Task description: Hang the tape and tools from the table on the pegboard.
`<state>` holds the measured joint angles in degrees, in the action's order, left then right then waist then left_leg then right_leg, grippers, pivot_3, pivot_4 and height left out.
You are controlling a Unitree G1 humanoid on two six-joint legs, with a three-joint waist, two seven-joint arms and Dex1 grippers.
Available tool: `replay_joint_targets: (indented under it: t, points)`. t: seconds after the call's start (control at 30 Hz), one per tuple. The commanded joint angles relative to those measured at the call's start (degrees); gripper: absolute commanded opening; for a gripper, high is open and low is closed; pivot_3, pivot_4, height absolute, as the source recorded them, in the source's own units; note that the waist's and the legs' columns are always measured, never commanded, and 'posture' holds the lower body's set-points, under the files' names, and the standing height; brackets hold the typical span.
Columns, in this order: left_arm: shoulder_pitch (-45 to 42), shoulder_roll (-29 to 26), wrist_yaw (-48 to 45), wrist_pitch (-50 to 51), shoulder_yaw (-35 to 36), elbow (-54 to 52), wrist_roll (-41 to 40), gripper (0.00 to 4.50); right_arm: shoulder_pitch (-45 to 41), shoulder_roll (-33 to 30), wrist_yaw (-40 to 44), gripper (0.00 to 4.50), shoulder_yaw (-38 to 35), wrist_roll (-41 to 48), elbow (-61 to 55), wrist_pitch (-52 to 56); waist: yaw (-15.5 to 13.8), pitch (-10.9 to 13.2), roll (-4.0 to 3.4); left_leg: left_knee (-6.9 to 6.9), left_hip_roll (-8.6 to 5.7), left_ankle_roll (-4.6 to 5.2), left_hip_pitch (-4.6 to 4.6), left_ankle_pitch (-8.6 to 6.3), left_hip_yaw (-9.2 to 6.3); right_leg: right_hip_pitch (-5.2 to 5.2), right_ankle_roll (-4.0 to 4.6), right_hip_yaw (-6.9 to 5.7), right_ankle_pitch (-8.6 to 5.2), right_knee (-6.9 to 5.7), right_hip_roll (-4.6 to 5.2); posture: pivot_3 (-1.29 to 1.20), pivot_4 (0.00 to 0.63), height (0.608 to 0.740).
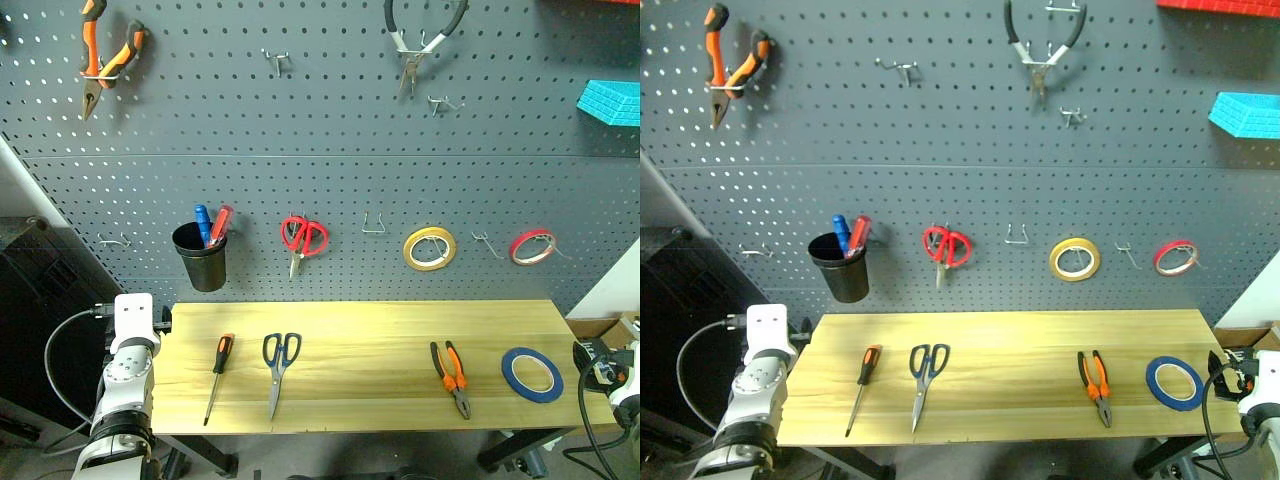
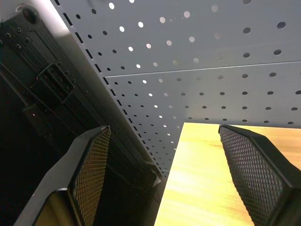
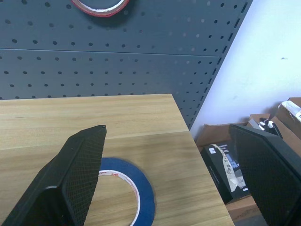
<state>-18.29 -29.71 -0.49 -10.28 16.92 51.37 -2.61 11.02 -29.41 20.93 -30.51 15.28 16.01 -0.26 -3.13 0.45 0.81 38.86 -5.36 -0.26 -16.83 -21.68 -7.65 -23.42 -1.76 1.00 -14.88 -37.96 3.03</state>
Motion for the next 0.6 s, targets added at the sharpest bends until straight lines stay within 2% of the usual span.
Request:
replay_joint_targets:
  t: [0.03, 0.37, 0.5, 0.6]
  points:
    - [-0.14, -1.68, 0.79, -1.62, -0.04, -0.88, 0.88, 3.92, -0.84, -1.31, -0.13, 4.50, -1.35, 0.43, -1.50, -1.15, 0.02, 0.00, 0.00, 0.00, 0.00, 0.00, 0.00, 0.00, 0.00, 0.00, 0.00, 0.00, 0.00, 0.00, 0.00, 0.07, 0.000, 0.740]
    - [2.46, -1.76, -1.30, -1.59, -1.20, -3.85, 1.45, 3.92, 0.07, -1.38, 0.79, 4.50, -0.46, 0.06, -3.12, -0.61, 0.05, -0.02, -0.03, 0.00, 0.00, 0.00, 0.00, 0.00, 0.00, 0.00, 0.00, 0.00, 0.00, 0.00, 0.00, 0.07, 0.000, 0.740]
    - [6.01, -0.07, -7.34, 0.57, -3.81, -12.19, 0.54, 3.92, 3.72, -1.75, 5.65, 4.50, 5.53, -0.34, -10.59, 4.93, 0.09, 0.10, -0.02, -0.01, 0.01, 0.01, -0.01, -0.01, 0.00, 0.00, 0.00, 0.01, 0.00, 0.01, 0.00, 0.05, 0.029, 0.740]
    - [10.36, 1.60, -13.26, 3.82, -9.30, -23.07, 1.61, 3.92, 5.73, -1.67, 5.83, 4.50, 10.02, -0.90, -18.70, 11.55, 0.19, 0.40, -0.21, -0.01, 0.04, 0.03, -0.01, -0.02, -0.01, 0.06, 0.00, -0.01, -0.01, 0.03, 0.01, 0.04, 0.053, 0.740]
